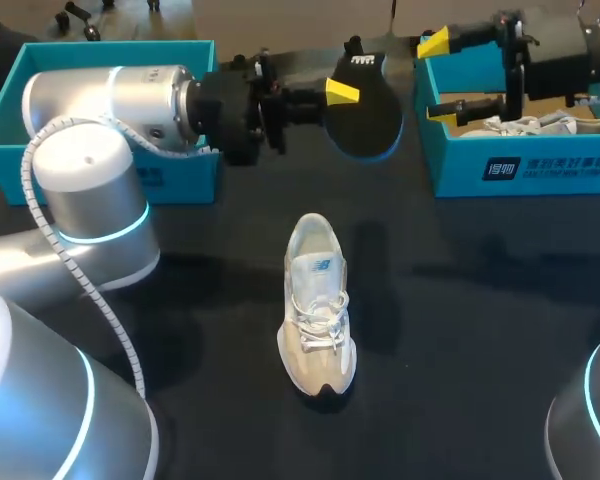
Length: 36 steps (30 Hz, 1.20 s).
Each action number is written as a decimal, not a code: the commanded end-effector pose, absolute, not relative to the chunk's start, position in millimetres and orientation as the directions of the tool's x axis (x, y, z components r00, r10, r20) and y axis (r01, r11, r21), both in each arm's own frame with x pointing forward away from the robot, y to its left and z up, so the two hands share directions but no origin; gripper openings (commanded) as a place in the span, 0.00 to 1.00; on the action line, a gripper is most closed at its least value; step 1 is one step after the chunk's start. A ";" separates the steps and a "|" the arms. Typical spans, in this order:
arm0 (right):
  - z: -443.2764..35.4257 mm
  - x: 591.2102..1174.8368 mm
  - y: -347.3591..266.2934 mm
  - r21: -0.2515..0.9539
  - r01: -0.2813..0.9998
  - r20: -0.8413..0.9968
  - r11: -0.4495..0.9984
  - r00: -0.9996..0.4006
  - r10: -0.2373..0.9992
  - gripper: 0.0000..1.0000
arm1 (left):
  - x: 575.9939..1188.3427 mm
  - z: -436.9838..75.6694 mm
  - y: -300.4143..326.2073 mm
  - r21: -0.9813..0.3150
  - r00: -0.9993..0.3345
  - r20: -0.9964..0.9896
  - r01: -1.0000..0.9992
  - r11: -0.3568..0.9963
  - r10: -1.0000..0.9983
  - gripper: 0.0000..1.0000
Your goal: Take the shoe out of the shoebox, open the shoe tongue, remove and reinsert the insole, then place the shoe into the shoebox
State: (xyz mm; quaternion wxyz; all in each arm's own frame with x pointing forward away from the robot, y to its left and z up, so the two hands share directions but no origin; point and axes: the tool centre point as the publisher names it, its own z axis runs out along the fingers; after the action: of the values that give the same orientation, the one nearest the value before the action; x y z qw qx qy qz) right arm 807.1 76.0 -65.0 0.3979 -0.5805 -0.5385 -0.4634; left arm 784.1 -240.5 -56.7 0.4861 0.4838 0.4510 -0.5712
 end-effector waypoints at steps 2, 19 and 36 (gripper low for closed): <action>-68.3 800.8 67.4 0.057 0.996 0.970 -0.065 -0.040 0.240 1.00 | 783.6 -52.6 -231.3 -0.036 -0.051 -0.992 0.992 -0.121 -0.117 0.00; -77.0 776.7 42.1 0.096 0.995 0.973 -0.004 -0.093 0.211 1.00 | 782.7 -53.2 -218.4 0.024 0.010 -0.993 0.993 -0.116 -0.115 0.00; -73.1 771.4 33.8 0.098 0.995 0.969 0.011 -0.098 0.226 1.00 | 787.6 -60.5 -216.4 0.038 0.030 -0.996 0.994 -0.104 -0.086 0.00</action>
State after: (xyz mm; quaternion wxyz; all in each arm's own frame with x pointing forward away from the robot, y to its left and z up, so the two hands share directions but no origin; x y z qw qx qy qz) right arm 772.1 33.2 -73.0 0.4154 -0.5275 -0.5781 -0.4637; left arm 786.7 -215.9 -60.2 0.5020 0.5116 0.4440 -0.5377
